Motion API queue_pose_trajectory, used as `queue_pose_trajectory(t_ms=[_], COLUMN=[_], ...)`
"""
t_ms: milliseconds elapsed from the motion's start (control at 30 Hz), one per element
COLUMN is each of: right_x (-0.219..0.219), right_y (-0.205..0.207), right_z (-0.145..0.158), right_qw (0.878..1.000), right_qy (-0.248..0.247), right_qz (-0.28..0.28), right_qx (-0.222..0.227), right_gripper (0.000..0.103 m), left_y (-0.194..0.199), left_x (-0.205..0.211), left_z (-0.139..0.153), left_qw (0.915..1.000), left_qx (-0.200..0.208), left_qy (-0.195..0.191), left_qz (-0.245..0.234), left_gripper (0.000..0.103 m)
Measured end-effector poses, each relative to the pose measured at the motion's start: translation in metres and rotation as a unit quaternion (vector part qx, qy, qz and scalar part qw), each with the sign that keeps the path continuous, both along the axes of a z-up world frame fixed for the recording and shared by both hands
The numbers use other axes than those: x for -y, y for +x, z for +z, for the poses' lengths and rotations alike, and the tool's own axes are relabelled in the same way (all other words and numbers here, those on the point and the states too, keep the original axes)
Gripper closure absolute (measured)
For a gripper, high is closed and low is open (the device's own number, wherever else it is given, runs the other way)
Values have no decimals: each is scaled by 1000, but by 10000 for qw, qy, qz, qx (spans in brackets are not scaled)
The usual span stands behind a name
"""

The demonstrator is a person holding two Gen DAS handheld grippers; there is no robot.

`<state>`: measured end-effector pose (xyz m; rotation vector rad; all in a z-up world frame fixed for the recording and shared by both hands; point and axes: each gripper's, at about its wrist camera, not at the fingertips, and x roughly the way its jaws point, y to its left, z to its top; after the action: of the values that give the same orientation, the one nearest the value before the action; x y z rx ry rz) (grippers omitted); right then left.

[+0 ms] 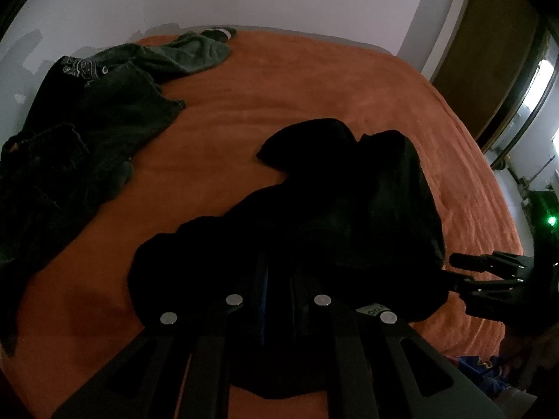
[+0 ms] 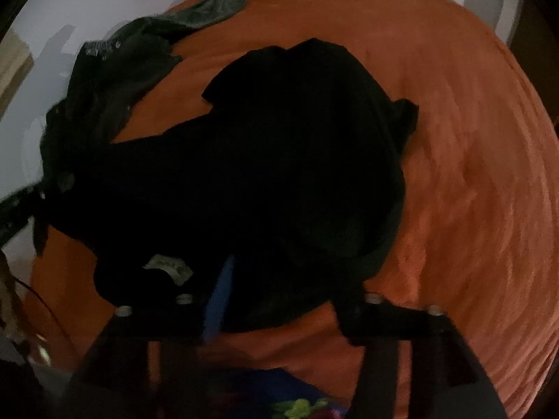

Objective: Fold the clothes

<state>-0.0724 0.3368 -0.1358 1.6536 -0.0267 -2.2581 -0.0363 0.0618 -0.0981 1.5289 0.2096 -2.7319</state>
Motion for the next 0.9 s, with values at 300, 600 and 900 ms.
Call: queue_pose_trajectory(t_ms=[300,600,900], right_x=[27,10,6], right_y=[-6,-3,8], right_z=[-23,-20,40], right_qw=[9962,9905,9867], right_qy=[679,1304,735], right_qz=[324,-229,-281], right_qx=[442,-369,-1425], right_gripper=[42,93,97], left_y=[1,-2,-8], left_x=[0,3,-2], left_z=[3,-4,-15], left_qw=[10000,9997,9989], left_qx=[15,207,460], left_qy=[-25,103,11], left_qz=[-49,-85,-133], left_gripper=[93,92,93])
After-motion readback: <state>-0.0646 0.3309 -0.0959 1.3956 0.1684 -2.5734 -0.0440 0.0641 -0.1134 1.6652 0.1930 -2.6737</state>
